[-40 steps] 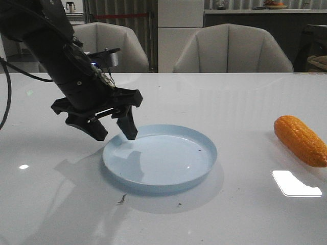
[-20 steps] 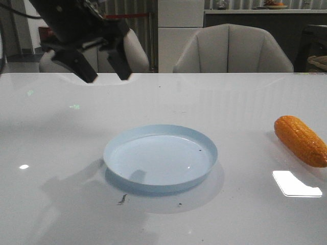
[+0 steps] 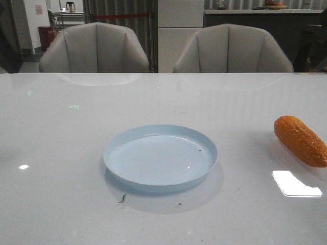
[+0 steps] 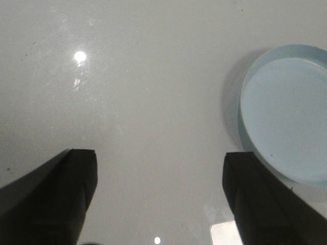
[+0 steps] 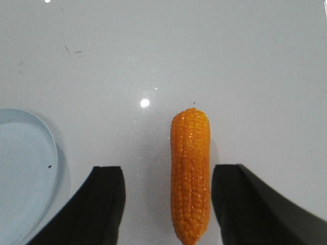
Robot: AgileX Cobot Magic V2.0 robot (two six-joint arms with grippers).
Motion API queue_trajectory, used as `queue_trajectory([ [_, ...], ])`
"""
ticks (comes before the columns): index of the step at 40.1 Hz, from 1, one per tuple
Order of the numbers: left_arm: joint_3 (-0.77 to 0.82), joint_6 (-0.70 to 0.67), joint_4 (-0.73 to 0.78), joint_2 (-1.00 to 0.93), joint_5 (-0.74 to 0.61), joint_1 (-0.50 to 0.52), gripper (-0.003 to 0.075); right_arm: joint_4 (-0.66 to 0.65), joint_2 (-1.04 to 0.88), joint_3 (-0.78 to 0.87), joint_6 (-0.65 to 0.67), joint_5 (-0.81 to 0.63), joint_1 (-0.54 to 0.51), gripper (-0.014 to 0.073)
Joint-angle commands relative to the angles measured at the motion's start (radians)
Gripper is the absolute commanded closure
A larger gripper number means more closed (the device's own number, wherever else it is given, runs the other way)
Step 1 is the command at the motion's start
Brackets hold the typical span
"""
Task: Place corn on plate with both arms
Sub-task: 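Lower the right gripper around the orange corn cob and grasp it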
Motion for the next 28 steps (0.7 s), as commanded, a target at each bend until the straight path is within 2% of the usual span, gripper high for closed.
queue_trajectory([
  [1, 0.05, -0.008, -0.017, -0.133, -0.093, 0.003, 0.0155, -0.002, 0.073, -0.085, -0.003, -0.048, -0.001, 0.0096],
  [11, 0.087, -0.008, -0.017, -0.292, -0.091, 0.003, 0.0155, -0.002, 0.291, -0.171, -0.003, -0.058, -0.001, 0.0058],
  [28, 0.087, -0.008, -0.017, -0.32, -0.07, 0.003, 0.0155, -0.002, 0.492, -0.177, -0.003, -0.162, -0.001, 0.0069],
])
